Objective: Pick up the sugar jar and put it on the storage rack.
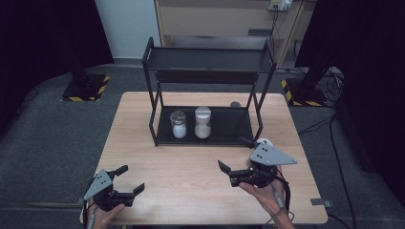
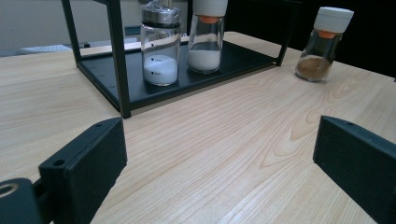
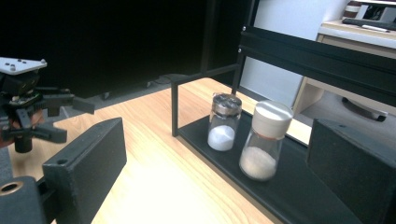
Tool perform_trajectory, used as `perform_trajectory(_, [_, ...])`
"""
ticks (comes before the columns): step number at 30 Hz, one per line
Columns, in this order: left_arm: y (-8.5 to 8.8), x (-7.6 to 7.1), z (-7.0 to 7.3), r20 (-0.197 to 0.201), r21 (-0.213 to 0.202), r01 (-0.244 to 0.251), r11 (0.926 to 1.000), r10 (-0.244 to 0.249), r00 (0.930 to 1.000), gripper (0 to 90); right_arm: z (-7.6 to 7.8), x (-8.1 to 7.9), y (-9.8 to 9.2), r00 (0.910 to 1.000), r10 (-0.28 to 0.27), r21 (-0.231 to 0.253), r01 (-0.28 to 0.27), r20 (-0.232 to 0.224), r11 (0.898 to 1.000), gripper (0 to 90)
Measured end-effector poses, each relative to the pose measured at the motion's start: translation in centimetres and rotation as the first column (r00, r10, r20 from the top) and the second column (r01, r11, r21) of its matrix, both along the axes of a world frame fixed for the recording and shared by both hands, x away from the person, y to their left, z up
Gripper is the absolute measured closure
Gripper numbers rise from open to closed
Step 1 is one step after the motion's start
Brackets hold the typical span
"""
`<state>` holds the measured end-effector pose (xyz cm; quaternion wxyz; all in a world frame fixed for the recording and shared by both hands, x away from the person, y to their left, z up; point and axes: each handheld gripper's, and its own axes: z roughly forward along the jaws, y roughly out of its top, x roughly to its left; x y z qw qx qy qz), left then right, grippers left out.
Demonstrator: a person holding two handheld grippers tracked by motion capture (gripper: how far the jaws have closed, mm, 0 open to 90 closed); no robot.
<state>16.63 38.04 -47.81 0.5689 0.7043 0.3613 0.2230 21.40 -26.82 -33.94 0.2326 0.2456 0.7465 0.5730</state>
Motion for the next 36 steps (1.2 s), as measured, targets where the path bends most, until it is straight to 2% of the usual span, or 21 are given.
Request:
perform_trajectory(4, [0.0,0.0,0.0,0.0,-0.003,-0.002,1.0,0.002,1.0,1.8,-0.7,-1.5,-1.2,0.9998,-0.011,0.009,0.011,0.016,1.0,4.5])
perform_trajectory(7, [0.1,0.0,0.0,-0.001,-0.004,-0.001,1.0,0.001,1.0,1.8,-1.2,-2.7,-1.9,0.9985,-0.032,0.007,0.032,0.044,0.999,4.2])
perform_trajectory(11, [0.1,0.0,0.0,0.002,-0.006,0.0,1.0,0.0,1.0,1.8,-1.8,-3.8,-2.9,0.9969,-0.058,0.01,0.058,0.053,0.998,4.1])
perform_trajectory(21, [0.1,-0.1,-0.1,0.008,-0.011,0.005,0.9999,-0.005,1.0,1.8,-3.7,-5.2,-5.2,0.991,-0.131,0.001,0.131,0.026,0.991,3.9])
perform_trajectory(36, [0.2,-0.1,-0.1,0.014,-0.021,0.01,0.9997,-0.01,0.9998,1.7,-5.9,-5.8,-7.4,0.9768,-0.213,-0.016,0.213,-0.016,0.977,3.7])
